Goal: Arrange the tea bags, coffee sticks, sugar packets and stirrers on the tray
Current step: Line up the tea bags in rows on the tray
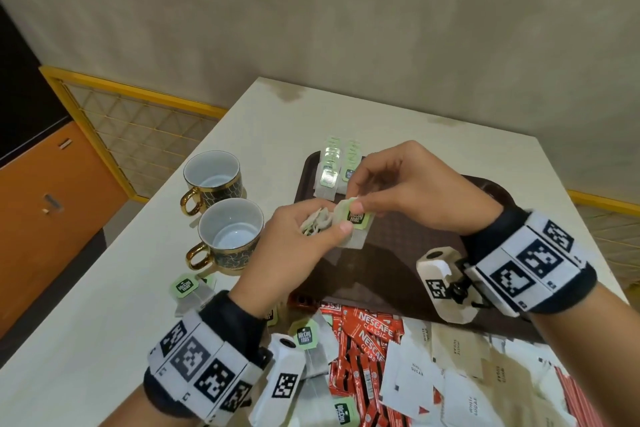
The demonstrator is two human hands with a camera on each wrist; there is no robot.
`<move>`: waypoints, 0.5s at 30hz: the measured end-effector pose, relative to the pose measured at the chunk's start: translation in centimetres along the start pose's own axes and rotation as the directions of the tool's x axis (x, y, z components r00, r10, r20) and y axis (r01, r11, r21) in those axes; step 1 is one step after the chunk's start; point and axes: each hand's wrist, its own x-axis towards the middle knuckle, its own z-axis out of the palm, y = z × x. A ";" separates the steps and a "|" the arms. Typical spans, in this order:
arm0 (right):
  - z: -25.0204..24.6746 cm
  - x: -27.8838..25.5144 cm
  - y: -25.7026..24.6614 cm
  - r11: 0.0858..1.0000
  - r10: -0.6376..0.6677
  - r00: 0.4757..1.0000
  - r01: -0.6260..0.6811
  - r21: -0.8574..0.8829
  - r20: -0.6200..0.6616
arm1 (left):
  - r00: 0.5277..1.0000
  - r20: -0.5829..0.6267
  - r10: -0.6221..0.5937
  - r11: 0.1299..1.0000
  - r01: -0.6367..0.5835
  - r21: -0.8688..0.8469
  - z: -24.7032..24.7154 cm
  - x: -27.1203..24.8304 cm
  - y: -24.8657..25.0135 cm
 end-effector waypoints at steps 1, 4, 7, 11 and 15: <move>0.0 0.1 0.2 1.000 -0.003 1.000 0.003 -0.003 0.000 | 1.000 -0.005 0.003 1.000 -0.003 -0.009 0.0 0.0 0.0; 0.1 0.2 0.6 1.000 -0.018 1.000 0.018 -0.017 -0.004 | 1.000 -0.002 -0.008 0.999 0.008 -0.041 -0.1 0.2 -0.1; -0.2 0.3 0.9 1.000 -0.011 0.999 0.009 -0.026 -0.049 | 0.999 0.002 -0.033 0.996 0.033 -0.085 -0.3 0.4 -0.5; -1.3 0.3 0.8 0.995 -0.005 0.997 -0.003 -0.096 -0.080 | 0.996 -0.066 -0.066 0.989 0.056 -0.135 -0.8 0.6 -0.9; -1.6 0.1 -0.3 0.991 0.051 0.988 -0.032 -0.128 0.148 | 0.990 -0.116 -0.079 0.987 0.061 -0.152 -0.9 1.1 -1.2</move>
